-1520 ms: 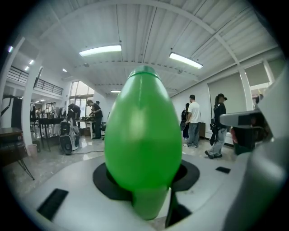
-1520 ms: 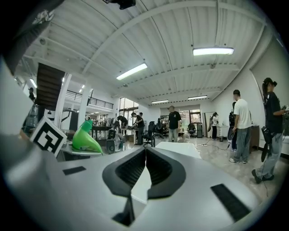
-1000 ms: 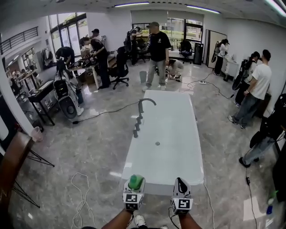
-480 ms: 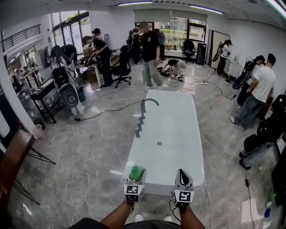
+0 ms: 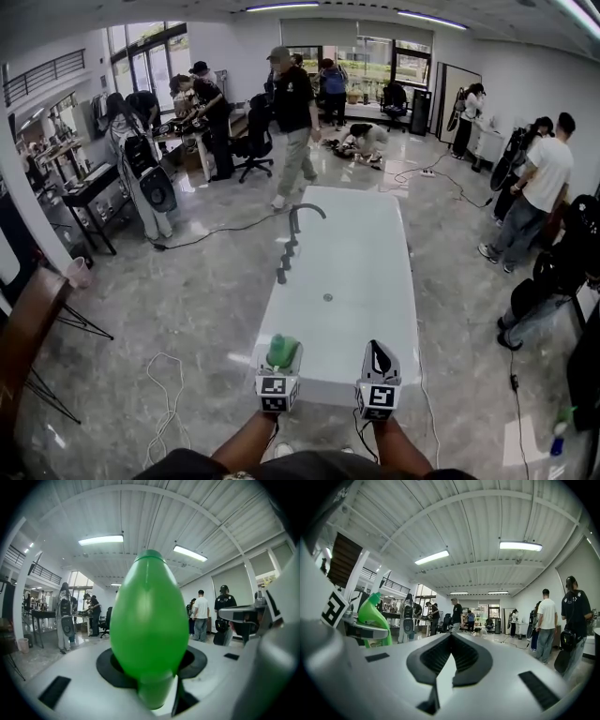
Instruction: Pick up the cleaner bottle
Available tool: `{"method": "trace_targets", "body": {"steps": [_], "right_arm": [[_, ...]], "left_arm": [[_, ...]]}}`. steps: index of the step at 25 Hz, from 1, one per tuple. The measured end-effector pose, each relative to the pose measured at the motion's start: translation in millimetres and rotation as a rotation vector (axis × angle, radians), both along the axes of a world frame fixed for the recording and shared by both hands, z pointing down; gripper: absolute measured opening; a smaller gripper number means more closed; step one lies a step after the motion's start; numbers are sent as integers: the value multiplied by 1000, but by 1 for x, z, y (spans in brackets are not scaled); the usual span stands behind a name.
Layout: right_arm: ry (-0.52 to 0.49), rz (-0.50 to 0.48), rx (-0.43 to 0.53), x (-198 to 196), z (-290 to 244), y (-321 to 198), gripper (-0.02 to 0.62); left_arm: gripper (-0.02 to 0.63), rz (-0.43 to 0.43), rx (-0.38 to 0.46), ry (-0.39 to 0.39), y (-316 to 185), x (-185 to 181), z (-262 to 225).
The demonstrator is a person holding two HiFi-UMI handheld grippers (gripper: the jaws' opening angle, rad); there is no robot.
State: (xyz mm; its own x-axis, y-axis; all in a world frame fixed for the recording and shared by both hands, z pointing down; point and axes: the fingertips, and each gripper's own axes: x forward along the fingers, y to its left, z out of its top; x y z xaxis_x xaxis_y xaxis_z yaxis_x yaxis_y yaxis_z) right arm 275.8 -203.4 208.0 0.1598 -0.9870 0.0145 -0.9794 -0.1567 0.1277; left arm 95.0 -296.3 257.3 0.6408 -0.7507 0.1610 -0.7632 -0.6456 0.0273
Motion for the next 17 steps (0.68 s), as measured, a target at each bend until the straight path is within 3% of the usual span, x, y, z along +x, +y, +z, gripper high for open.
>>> {"method": "trace_targets", "body": {"steps": [17], "right_arm": [[13,20,-7,4,3,4,15]], "left_arm": [[184,22,12,-30,1,4,-1]]}}
